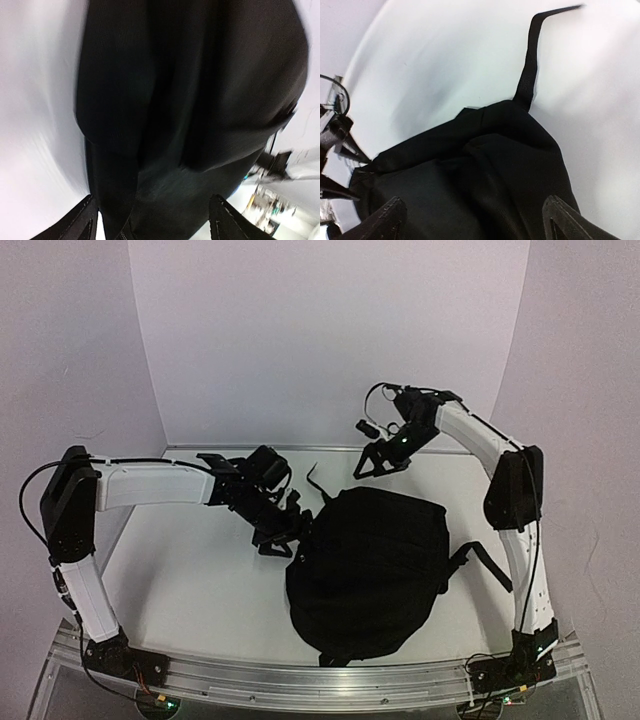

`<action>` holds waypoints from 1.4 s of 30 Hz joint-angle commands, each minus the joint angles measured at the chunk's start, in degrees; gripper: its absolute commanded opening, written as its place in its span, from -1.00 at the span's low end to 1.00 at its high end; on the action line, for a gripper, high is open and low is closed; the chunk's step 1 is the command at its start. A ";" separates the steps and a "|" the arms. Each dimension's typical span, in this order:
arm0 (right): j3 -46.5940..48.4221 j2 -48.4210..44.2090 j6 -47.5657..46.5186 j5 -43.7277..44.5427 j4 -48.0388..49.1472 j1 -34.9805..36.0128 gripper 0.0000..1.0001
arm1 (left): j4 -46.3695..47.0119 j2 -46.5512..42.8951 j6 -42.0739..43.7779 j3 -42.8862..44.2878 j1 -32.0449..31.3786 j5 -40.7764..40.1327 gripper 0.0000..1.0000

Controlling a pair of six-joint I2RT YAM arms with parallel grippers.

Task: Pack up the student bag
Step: Adjust the student bag at the center of the board.

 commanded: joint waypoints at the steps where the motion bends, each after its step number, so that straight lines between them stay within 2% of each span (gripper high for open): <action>1: -4.67 -11.92 2.82 -3.68 -1.50 -9.60 0.95 | 3.77 0.08 -1.74 5.52 3.01 -6.16 0.56; 5: -15.98 -18.81 0.30 0.07 -4.95 -14.62 0.90 | -1.47 9.79 2.30 15.82 4.34 -4.34 0.54; 10: -35.77 -26.63 -5.68 8.57 -6.88 -18.62 0.77 | -6.51 19.25 5.41 27.63 4.34 -2.42 0.36; 13: -44.26 -28.27 -10.44 9.07 -9.86 -18.77 0.72 | -6.69 21.04 5.74 29.18 4.34 -0.72 0.34; 15: -46.50 -26.73 -11.61 6.60 -10.83 -18.68 0.66 | -5.14 20.80 5.26 27.66 4.35 0.27 0.31; 18: -43.82 -20.89 -9.85 2.44 -10.32 -18.21 0.58 | -2.62 18.94 3.60 23.71 4.34 0.80 0.12; 20: -38.51 -16.42 -7.23 -0.35 -9.94 -17.51 0.55 | -0.54 16.43 1.80 19.71 4.57 0.53 -0.03; 23: -29.94 -10.08 -3.84 -3.75 -9.45 -15.43 0.54 | 2.50 11.96 -0.83 13.56 5.03 -1.04 -0.09; 26: -21.68 -5.93 -0.35 -5.49 -7.89 -12.11 0.54 | 4.42 7.96 -3.47 8.71 5.95 -2.84 -0.03; 30: -11.49 -0.79 3.64 -7.70 -6.35 -7.28 0.54 | 4.17 4.69 -6.24 4.77 8.12 -5.37 0.26; 33: -6.84 1.65 6.16 -8.56 -4.24 -5.48 0.58 | 3.46 5.29 -7.10 3.84 10.08 -4.99 0.36; 37: -3.72 1.55 8.08 -6.85 -2.29 -5.68 0.64 | 0.52 10.16 -6.10 8.27 10.24 -2.32 0.35; 39: -7.16 -2.13 6.00 -6.60 -2.44 -6.75 0.70 | 2.70 10.17 -7.30 7.29 10.14 -1.88 0.35; 42: -17.68 -9.01 2.10 -6.36 -2.75 -9.41 0.76 | 6.63 7.19 -9.84 3.35 11.13 -3.65 0.36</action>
